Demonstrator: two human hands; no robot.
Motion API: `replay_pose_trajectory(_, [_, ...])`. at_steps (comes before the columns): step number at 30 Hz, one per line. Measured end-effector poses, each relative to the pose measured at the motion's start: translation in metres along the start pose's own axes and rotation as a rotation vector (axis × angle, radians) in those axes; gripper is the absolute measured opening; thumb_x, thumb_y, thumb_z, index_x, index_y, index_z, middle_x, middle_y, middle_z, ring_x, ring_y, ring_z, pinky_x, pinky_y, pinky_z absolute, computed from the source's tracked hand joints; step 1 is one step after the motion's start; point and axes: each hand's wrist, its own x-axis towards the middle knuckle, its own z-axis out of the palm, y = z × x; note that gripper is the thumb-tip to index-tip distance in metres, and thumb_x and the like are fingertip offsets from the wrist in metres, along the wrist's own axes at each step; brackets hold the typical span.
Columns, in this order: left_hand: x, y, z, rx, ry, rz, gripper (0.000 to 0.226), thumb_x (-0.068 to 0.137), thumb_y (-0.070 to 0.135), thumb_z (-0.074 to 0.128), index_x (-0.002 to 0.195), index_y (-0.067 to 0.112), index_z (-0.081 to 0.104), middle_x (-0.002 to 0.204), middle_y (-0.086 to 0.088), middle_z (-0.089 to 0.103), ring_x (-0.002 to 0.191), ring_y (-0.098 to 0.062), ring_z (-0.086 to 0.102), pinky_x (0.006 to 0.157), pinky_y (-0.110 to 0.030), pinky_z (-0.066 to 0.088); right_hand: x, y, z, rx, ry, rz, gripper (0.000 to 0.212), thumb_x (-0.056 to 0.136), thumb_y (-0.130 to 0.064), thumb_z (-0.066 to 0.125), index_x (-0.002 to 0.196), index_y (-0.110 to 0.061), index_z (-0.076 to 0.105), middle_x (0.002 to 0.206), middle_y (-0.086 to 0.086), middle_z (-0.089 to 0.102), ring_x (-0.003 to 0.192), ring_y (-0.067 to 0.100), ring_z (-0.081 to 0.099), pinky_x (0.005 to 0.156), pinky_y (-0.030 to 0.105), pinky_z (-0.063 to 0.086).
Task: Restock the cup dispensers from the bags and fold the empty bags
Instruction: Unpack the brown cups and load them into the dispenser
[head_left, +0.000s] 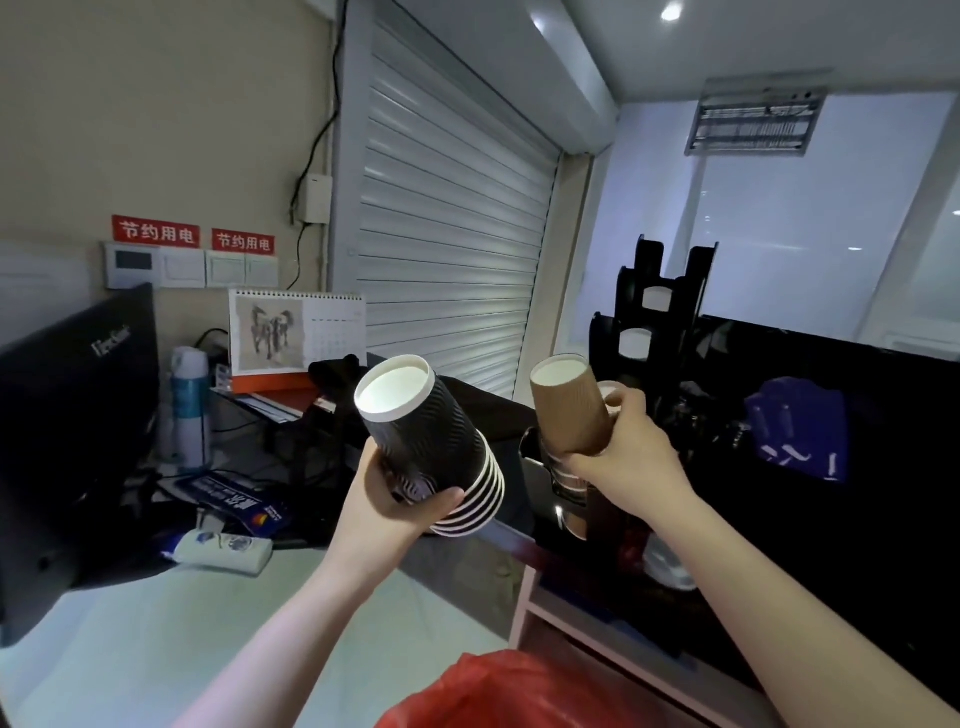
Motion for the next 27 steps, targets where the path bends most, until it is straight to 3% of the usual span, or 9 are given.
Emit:
replay_pose_trajectory(6, [0.005,0.001,0.005,-0.018,-0.006,0.006,0.070,0.054,0.018,0.083,0.118,0.022,0.054,0.112,0.010,0.067,0.107,-0.003,0.061,0.084,-0.016,0.050,0.000,-0.004,-0.004,-0.216,-0.119,0.022,0.095,0.061,-0.043,0.079,0.137,-0.028,0.025,0.122,0.009,0.045,0.099,0.028,0.055,0.081,0.039,0.051])
replay_pose_trajectory(10, [0.008,-0.004,0.005,-0.016,-0.018,0.001,0.070,0.056,0.014,0.086,0.118,0.023,0.054,0.111,0.012,0.067,0.106,-0.001,0.061,0.082,-0.013,0.049,-0.002,-0.011,-0.006,-0.051,-0.103,-0.122,0.110,0.062,-0.047,0.080,0.146,-0.036,0.011,0.146,0.002,0.030,0.129,0.021,0.040,0.104,0.040,0.040])
replay_pose_trajectory(13, [0.010,-0.006,0.006,-0.030,-0.026,-0.004,0.071,0.057,0.013,0.089,0.118,0.023,0.054,0.112,0.009,0.067,0.106,-0.002,0.061,0.080,-0.011,0.049,-0.003,-0.013,-0.009,-0.058,-0.106,-0.223,0.096,0.065,-0.042,0.077,0.143,-0.041,0.020,0.136,-0.009,0.045,0.121,0.016,0.048,0.093,0.032,0.044])
replay_pose_trajectory(16, [0.011,-0.008,0.009,-0.037,-0.027,-0.005,0.069,0.055,0.016,0.088,0.115,0.025,0.055,0.110,0.011,0.068,0.105,-0.003,0.062,0.078,-0.011,0.049,-0.008,-0.006,-0.011,-0.061,-0.002,-0.194,0.083,0.064,-0.038,0.077,0.134,-0.038,0.031,0.131,-0.012,0.048,0.113,0.016,0.053,0.082,0.027,0.042])
replay_pose_trajectory(19, [0.012,-0.010,0.012,-0.048,-0.037,-0.010,0.069,0.055,0.018,0.084,0.116,0.025,0.054,0.112,0.007,0.068,0.107,-0.005,0.062,0.081,-0.016,0.051,-0.017,0.002,-0.012,-0.103,0.011,-0.205,0.081,0.070,-0.036,0.075,0.135,-0.039,0.028,0.138,-0.009,0.039,0.117,0.019,0.051,0.081,0.029,0.044])
replay_pose_trajectory(22, [0.011,-0.010,0.016,-0.062,-0.050,-0.001,0.069,0.055,0.017,0.083,0.118,0.023,0.054,0.114,0.005,0.067,0.108,-0.007,0.062,0.086,-0.023,0.050,-0.023,-0.001,-0.018,-0.316,0.014,-0.350,0.067,0.078,-0.041,0.070,0.136,-0.030,0.038,0.148,-0.004,0.029,0.129,0.022,0.038,0.090,0.035,0.046])
replay_pose_trajectory(25, [0.011,-0.012,0.017,-0.041,-0.054,0.017,0.067,0.056,0.012,0.085,0.114,0.027,0.054,0.109,0.013,0.068,0.105,-0.004,0.062,0.081,-0.016,0.051,-0.029,-0.002,-0.021,-0.474,0.131,-0.534,0.052,0.078,-0.034,0.071,0.123,-0.012,0.058,0.137,0.008,0.050,0.121,0.031,0.048,0.087,0.043,0.052])
replay_pose_trajectory(27, [0.011,-0.012,0.017,-0.020,-0.054,0.036,0.067,0.059,0.003,0.087,0.111,0.030,0.054,0.107,0.017,0.068,0.103,-0.002,0.062,0.078,-0.012,0.050,-0.033,-0.001,-0.019,-0.562,0.107,-0.543,0.053,0.077,-0.036,0.073,0.120,-0.009,0.061,0.130,0.007,0.057,0.120,0.033,0.051,0.087,0.045,0.051])
